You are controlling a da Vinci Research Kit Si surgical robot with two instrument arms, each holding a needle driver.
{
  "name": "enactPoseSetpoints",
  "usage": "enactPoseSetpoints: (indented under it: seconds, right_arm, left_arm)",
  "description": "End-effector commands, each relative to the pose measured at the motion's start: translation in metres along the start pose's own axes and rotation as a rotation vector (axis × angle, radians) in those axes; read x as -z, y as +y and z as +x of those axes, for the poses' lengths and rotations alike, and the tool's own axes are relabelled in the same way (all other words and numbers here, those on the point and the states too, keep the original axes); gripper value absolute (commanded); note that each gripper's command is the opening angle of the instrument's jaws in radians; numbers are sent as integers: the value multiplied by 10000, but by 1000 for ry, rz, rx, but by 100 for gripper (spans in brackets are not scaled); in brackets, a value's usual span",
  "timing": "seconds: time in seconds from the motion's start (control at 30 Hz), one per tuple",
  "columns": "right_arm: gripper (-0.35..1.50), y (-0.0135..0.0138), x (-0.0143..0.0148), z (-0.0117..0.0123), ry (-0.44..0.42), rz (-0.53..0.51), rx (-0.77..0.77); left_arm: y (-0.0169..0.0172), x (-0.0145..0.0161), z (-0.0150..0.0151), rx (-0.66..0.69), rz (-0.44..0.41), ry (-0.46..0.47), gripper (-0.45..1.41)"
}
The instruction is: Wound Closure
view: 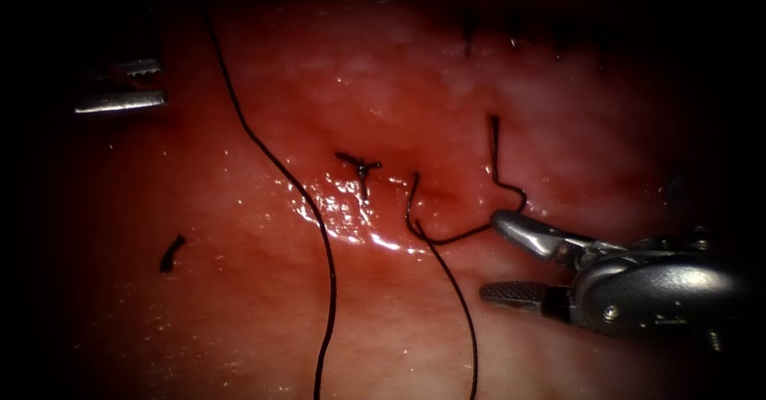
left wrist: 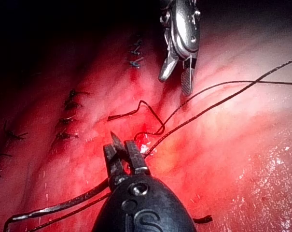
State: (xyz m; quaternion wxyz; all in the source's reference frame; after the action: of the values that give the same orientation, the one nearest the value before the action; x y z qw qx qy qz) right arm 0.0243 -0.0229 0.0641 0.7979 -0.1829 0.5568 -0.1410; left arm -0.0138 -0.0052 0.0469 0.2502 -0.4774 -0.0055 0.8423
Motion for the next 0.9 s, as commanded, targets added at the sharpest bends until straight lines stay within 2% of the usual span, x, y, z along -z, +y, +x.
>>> enactPoseSetpoints:
  seconds: [0.03, 0.2, 0.47, 0.9]
  right_arm:
    - [114, -14, -18, -5, 2, 1, 7]
    - [114, -22, -35, -8, -6, 1, 16]
    - [118, -13, -44, 0, -7, -14, 28]
    - [118, -5, -23, -31, -25, 1, 34]
  left_arm:
    - [2, -7, -1, -1, -1, 1, -45]
    - [2, -8, -1, -1, 0, 1, -45]
    - [3, -7, -1, -1, -2, -1, -45]
    - [3, -7, -1, -1, -3, -1, -45]
